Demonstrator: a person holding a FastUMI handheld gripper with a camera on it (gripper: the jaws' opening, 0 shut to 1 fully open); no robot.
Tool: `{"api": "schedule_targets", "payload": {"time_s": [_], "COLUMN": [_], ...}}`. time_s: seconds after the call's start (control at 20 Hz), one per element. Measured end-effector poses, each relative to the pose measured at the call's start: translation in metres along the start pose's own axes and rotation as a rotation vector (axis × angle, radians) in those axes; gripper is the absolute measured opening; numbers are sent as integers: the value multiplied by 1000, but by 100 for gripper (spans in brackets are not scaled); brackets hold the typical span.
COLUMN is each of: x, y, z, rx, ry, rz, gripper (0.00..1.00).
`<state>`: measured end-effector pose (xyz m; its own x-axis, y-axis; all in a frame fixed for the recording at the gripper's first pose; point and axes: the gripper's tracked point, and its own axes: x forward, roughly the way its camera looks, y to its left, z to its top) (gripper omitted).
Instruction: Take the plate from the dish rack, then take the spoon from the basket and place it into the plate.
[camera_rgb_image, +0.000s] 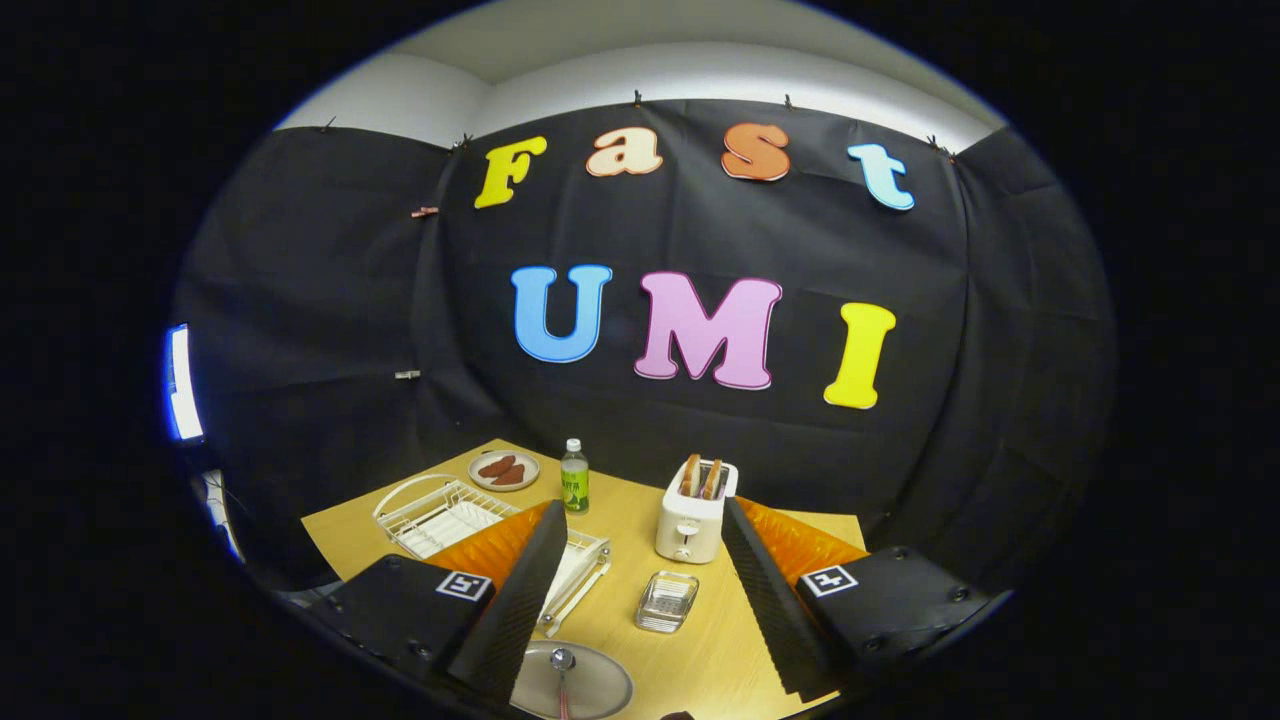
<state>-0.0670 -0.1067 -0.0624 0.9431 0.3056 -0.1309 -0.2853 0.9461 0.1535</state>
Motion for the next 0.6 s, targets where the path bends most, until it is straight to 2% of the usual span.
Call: {"api": "schedule_targets", "payload": {"time_s": [0.35, 0.6], "x": [-12, -12], "y": [-27, -22], "z": [6, -7], "rx": [-10, -10], "ry": [-74, -86], "rz": [-13, 2], "gripper": [98, 98]}}
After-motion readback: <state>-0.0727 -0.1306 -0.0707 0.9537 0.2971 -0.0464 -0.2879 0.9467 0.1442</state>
